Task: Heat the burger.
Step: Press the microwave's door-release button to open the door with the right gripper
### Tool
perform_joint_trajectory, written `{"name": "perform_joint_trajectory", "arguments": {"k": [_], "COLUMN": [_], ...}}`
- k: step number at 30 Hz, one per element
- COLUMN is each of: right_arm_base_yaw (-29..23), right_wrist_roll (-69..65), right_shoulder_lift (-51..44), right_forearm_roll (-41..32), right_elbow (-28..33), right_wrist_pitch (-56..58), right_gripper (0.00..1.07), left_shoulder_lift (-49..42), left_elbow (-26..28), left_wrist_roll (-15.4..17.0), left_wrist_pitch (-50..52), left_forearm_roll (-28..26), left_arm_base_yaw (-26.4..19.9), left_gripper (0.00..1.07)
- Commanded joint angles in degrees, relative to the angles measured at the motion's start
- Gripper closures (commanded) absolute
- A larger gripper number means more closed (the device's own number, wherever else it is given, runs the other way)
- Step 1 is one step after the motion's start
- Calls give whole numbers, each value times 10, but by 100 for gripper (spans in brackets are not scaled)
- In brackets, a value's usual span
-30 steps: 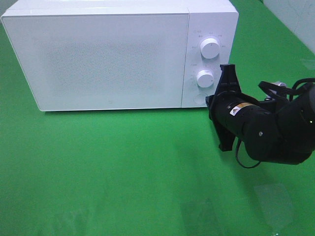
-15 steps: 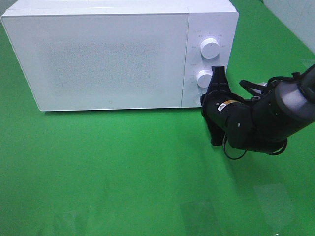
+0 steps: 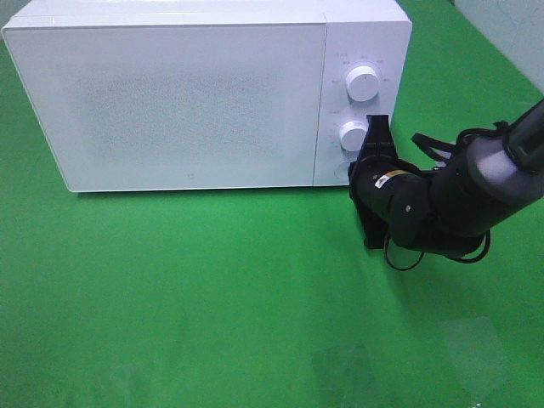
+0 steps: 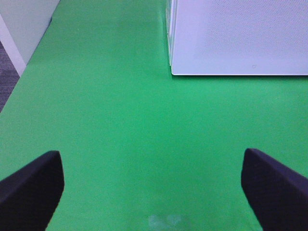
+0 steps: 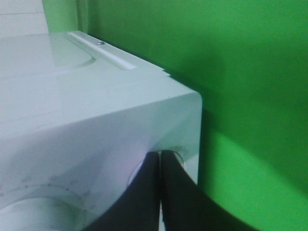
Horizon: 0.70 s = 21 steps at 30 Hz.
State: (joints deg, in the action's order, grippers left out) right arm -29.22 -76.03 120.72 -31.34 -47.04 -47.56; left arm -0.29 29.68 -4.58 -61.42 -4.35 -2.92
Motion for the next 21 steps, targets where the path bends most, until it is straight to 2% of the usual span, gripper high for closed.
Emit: {"name": "perform_joint_trajectory", "arguments": {"k": [1,9,21], "right_arm_base_yaw": [6,4,4], "right_wrist_roll": [-7,-41,-39], "right_shoulder_lift": [3,2,14], "right_forearm_roll": [9,37,22], "right_elbow": [-15,-17,-38], "right_wrist_pitch": [-17,-77,-156], "right_gripper": [107,107,107], "left_shoulder_lift": [-9,-9,-9], "left_elbow": [-1,-1,-1], "left_wrist_roll": [1,1,1], "left_wrist_pitch": [2,2,2], "left_forearm_roll": [-2,-2,-2], "left_arm_base_yaw": [-2,-2,-2], "left_gripper": [13,13,13]}}
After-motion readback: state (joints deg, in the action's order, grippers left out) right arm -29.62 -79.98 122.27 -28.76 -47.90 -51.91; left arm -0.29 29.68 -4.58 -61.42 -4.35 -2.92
